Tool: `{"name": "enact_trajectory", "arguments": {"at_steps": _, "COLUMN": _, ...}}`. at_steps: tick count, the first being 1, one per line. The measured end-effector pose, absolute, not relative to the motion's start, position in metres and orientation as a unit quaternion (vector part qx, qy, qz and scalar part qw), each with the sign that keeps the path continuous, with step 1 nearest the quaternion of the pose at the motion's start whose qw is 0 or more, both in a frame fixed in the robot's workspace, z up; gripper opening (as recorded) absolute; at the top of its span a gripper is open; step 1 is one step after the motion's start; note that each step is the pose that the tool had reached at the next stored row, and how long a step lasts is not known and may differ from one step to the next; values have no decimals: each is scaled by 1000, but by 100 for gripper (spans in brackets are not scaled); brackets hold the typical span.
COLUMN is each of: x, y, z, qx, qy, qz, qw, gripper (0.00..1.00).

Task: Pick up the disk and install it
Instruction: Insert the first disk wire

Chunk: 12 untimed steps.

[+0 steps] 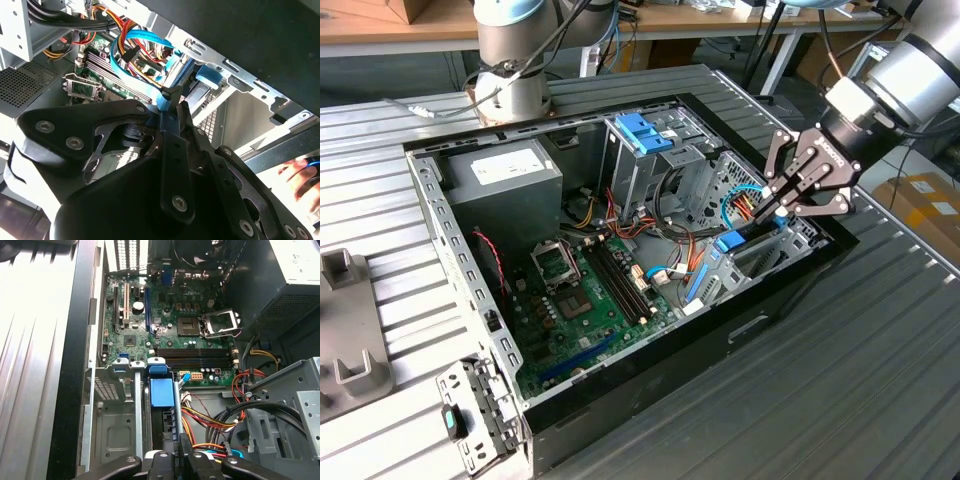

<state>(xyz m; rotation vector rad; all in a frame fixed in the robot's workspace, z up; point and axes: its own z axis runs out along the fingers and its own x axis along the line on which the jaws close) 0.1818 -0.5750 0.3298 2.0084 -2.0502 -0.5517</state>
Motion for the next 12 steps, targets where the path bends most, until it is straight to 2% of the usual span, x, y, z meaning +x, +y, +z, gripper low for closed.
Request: {"name": "enact_trajectory", "arguments": {"at_steps": 12, "x": 182, "y": -575, "z": 326, "qx": 692, "qy": -689, "qz": -186, "qw": 112, "gripper": 17}}
